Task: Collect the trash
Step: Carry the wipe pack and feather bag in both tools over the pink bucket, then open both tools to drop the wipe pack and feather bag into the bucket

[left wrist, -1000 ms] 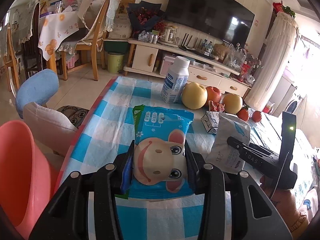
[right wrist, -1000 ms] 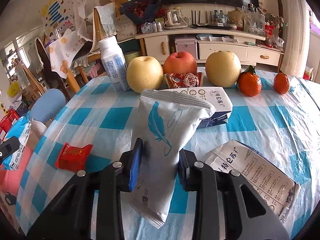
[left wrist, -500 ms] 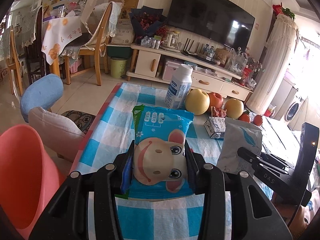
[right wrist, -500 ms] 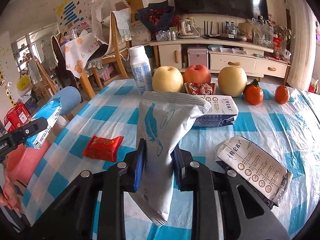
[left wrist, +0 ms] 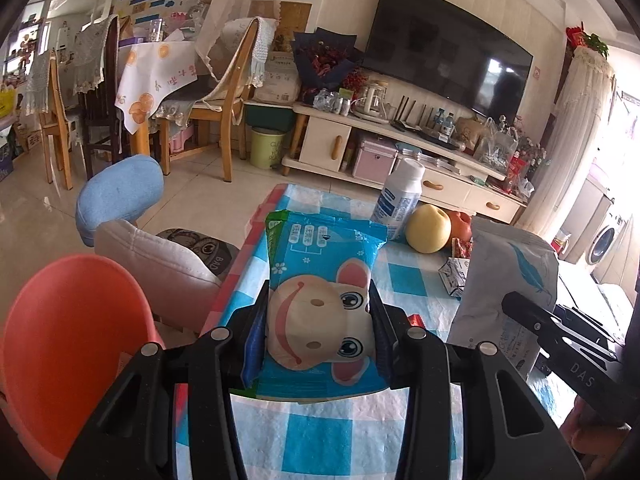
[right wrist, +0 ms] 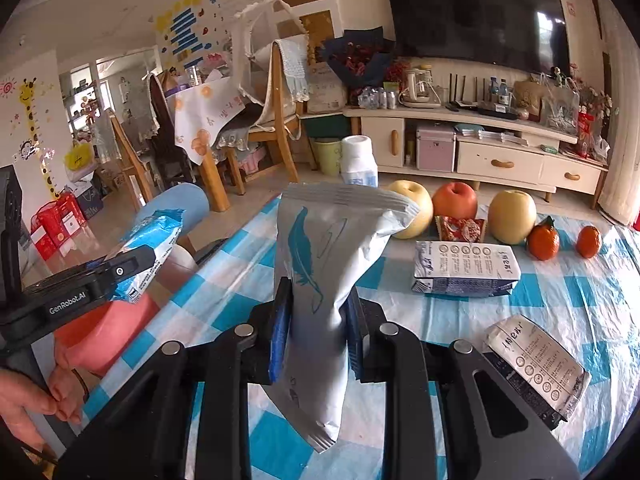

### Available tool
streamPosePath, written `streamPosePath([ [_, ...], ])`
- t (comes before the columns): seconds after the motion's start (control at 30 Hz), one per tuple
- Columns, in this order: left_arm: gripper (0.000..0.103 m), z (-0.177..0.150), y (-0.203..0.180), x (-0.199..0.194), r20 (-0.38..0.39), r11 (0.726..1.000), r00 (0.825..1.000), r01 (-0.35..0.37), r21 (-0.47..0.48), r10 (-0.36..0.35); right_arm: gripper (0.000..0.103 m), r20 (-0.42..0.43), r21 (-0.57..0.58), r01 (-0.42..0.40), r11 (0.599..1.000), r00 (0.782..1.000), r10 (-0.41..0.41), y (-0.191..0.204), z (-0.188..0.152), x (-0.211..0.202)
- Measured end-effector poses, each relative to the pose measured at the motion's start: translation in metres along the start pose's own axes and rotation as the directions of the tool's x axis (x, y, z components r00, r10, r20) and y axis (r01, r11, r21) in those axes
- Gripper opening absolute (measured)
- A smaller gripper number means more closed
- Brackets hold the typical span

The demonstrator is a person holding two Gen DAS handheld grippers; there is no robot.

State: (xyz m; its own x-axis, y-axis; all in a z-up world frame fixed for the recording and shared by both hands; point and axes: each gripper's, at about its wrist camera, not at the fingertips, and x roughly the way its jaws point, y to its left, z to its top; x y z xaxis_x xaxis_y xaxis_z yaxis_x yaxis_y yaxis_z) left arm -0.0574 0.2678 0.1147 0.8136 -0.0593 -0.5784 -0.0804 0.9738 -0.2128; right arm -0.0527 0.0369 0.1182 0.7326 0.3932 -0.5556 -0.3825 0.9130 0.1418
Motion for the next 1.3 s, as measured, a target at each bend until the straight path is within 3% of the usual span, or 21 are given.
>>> streamPosePath([
  [0.57, 0.045, 0.008, 0.070, -0.028, 0.024, 0.977, 0.982, -0.184, -0.107, 0.187, 0.026, 0.001, -0.145, -0.137, 0.980, 0.990, 0.139, 0.101, 0.024, 0.009],
  [1.07, 0.045, 0.008, 0.140, -0.050, -0.002, 0.918, 0.941, -0.330, -0.221, 0.338, 0.027, -0.052, -0.244, -0.256, 0.935, 0.966, 0.251, 0.194, 0.029, 0.030],
  [1.3, 0.045, 0.007, 0.172, -0.058, -0.028, 0.873, 0.910, -0.405, -0.272, 0.413, 0.027, -0.113, -0.255, -0.317, 0.914, 0.948, 0.297, 0.232, 0.022, 0.054],
])
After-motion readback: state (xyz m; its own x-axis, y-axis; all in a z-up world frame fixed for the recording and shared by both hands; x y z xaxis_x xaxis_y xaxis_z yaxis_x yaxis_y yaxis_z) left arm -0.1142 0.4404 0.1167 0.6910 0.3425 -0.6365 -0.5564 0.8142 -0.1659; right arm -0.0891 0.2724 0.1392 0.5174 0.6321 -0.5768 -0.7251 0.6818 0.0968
